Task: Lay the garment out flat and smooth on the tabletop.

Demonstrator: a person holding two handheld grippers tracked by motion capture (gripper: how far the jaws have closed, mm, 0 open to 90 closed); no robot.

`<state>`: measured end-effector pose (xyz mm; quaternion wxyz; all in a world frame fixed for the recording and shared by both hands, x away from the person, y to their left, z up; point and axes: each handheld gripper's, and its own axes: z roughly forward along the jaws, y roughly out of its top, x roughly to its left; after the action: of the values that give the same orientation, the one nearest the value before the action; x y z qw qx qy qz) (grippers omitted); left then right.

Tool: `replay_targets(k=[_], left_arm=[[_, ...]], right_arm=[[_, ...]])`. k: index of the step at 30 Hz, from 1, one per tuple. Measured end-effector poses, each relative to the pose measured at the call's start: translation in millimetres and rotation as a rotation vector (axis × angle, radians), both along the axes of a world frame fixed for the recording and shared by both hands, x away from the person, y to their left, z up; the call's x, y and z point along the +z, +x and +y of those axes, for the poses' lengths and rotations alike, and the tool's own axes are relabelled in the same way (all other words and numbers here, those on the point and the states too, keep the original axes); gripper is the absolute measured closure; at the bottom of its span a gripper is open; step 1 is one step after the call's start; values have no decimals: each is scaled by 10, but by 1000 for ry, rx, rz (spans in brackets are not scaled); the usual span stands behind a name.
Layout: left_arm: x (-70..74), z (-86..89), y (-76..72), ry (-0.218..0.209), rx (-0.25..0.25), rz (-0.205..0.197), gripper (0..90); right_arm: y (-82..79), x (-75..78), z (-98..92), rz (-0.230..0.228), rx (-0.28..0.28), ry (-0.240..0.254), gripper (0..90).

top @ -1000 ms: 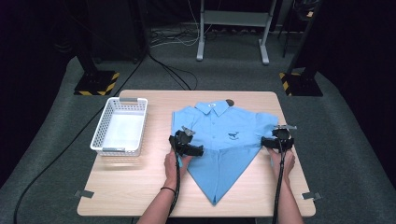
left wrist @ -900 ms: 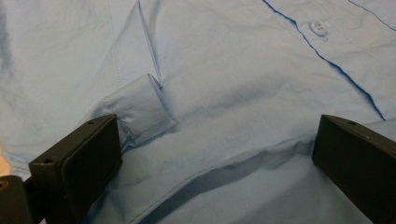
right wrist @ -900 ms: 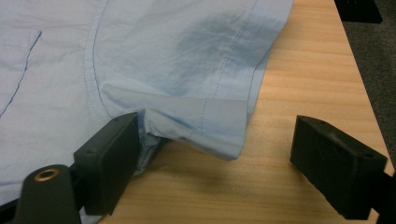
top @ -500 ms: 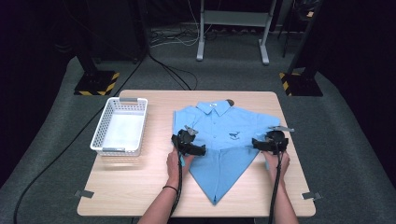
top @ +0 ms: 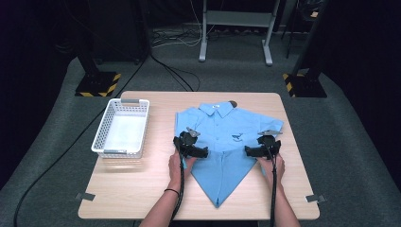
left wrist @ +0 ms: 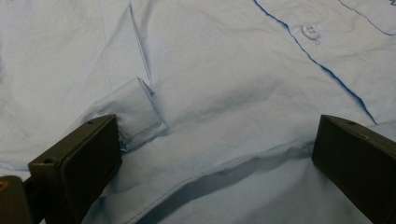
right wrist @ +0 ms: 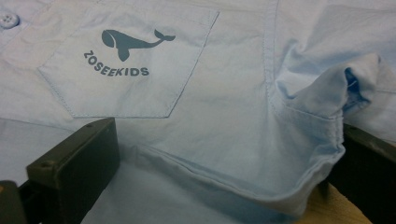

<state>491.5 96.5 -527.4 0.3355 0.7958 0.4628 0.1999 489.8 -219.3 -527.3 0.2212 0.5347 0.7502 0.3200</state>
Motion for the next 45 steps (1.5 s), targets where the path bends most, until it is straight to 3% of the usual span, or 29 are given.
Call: replay_targets(k=[11,17,18,25,30,37,41,42,43,44,45], left_arm=[[3,58,-22,-20,-21,9,7],[100,100,-44,-52,-14,-45,7],[155,114,-31,-53,-12,-58,8],[266,159,157,-27,6,-55,18],[287,185,383,15,33,-15,28],[220,249,530,44,49,41,33],[175,274,564,59,61,45,154],[164,281,568,57,60,52,250],[151,285,572,56,62,59,250],[142,295,571,38,64,63,315],[143,308,571,23,64,66,315]], right_arm=[[5,1,6,0,3,0,0],[5,1,6,0,3,0,0],[5,0,6,0,3,0,0],[5,1,6,0,3,1,0],[6,1,6,0,3,1,0],[5,1,7,0,4,1,0],[6,1,7,0,4,1,0],[6,1,7,0,4,1,0],[6,1,7,0,4,1,0],[6,1,8,0,5,1,0],[6,1,8,0,5,1,0]])
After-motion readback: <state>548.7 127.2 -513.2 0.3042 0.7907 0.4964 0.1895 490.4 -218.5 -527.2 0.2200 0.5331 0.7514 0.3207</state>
